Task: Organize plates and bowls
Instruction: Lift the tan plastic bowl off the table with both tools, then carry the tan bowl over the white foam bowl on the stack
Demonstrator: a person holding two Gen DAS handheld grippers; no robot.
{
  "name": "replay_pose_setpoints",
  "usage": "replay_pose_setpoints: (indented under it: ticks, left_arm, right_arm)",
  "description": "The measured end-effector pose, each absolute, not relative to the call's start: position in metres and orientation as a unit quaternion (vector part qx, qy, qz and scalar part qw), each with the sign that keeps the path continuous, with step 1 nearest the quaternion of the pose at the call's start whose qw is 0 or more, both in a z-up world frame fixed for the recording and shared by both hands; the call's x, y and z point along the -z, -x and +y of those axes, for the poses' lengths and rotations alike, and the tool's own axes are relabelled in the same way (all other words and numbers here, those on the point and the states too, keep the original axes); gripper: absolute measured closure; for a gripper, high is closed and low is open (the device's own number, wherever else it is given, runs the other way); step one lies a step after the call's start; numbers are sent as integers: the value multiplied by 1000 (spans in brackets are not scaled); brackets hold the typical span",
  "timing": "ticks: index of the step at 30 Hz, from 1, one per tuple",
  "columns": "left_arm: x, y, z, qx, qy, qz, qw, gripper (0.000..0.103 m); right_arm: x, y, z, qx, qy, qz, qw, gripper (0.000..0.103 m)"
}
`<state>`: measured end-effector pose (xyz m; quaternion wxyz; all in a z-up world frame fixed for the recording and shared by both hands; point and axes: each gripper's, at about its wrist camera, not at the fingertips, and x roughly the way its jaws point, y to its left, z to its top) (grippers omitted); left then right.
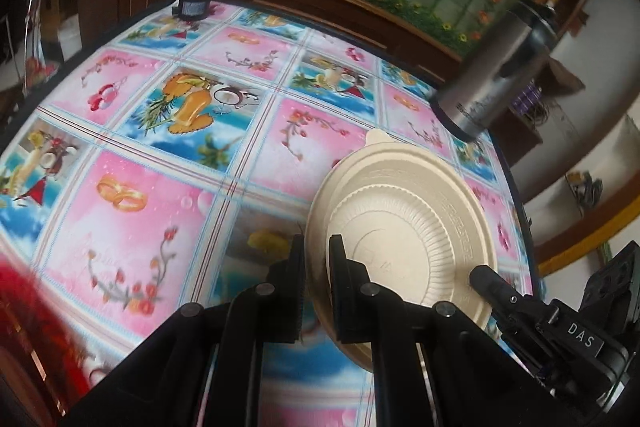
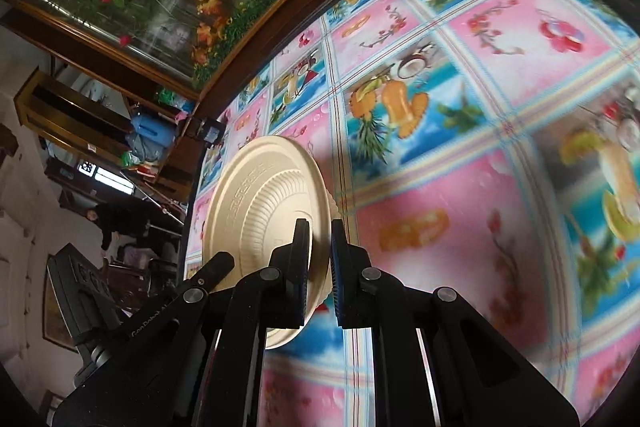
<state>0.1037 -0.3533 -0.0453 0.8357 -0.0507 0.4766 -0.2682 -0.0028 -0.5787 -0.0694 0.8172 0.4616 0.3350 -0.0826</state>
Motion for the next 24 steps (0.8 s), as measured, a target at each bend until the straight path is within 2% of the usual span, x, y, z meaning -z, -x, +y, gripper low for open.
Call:
replay_pose_setpoints:
  ticks: [8,24]
  left_arm:
    - [13,-51,-333,277,4,432,858,94]
    - [-25,-4,-257,249,4,381,890,93]
  right_arm:
    - [44,51,-555,70,-458,311,830,94]
    - [-1,75,-482,22,-419,295,859,94]
